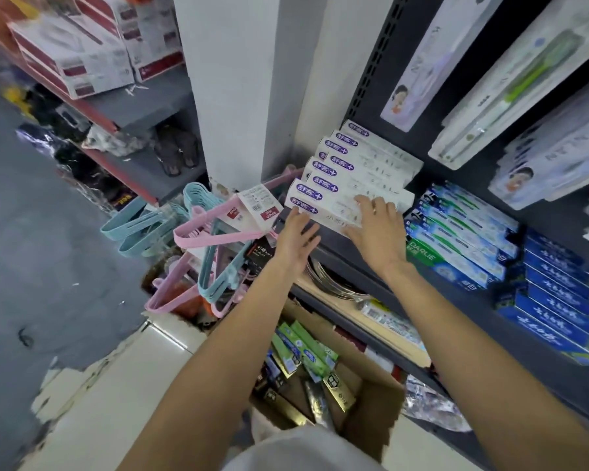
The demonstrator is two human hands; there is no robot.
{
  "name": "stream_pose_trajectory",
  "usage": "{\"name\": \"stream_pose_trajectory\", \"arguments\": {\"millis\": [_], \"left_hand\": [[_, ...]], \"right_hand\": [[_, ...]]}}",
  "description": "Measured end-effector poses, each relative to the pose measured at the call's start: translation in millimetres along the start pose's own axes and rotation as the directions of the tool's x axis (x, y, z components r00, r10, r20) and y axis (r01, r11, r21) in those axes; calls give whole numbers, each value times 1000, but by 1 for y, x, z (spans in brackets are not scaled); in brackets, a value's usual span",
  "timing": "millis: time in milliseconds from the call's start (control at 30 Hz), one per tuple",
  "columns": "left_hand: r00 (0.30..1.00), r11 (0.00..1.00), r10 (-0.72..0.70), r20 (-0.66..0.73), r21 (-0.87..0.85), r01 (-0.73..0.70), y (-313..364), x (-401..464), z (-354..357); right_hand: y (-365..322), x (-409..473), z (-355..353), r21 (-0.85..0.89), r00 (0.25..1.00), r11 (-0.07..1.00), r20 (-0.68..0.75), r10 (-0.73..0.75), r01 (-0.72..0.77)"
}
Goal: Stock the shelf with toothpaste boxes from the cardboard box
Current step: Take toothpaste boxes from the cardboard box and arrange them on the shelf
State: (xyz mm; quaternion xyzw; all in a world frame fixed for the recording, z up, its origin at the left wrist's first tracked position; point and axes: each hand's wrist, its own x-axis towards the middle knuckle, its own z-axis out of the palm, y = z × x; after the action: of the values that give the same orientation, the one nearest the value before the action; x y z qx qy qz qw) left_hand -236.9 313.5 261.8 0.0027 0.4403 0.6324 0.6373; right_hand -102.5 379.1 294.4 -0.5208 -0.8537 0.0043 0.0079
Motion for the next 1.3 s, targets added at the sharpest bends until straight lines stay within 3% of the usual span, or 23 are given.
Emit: {"name": "stream_pose_trajectory", "arguments": {"millis": [100,167,267,367,433,500,633,767,833,933,1067,1300], "left_hand": [[999,987,54,6,153,-55,1,-10,-8],[990,951,126,-56,290,-105,-5,-25,-32],[957,837,231,-176,537,-104,-26,-54,-94],[916,581,314,-250,814,23,-50,-81,-169],[891,433,325,-316,887,156,-66,-89,-218],[871,343,302,-386,897,279,-88,-86,-263],[871,152,254,-420,907,392,-127,-58,-335],[891,80,230,-391,920,384,-147,-21,-368],[908,47,234,-347,937,346,-154,-6,-377],[920,-10,289,-267,960,281,-162,9,-389],[906,-15,351,-236,966,258,-169,20,-398],[893,-60,417,-170,975,214,-176,22,-393]], "right_hand": [[-10,-45,2,176,987,980,-143,-66,91],[-20,-82,11,233,986,960,-106,-132,154],[-32,-126,44,255,940,954,259,-223,156],[-37,-150,109,268,746,956,612,-263,117],[-44,-157,158,275,637,957,724,-265,86],[-57,-159,208,289,580,956,770,-265,52],[-85,-152,303,307,604,951,763,-230,-25],[-114,-147,377,280,663,959,728,-176,-53],[-129,-147,405,165,696,985,703,-150,46],[-152,-140,441,-18,683,969,713,-161,247],[-157,-126,471,-36,654,999,756,16,18],[-124,-138,461,11,659,996,750,54,-94]]}}
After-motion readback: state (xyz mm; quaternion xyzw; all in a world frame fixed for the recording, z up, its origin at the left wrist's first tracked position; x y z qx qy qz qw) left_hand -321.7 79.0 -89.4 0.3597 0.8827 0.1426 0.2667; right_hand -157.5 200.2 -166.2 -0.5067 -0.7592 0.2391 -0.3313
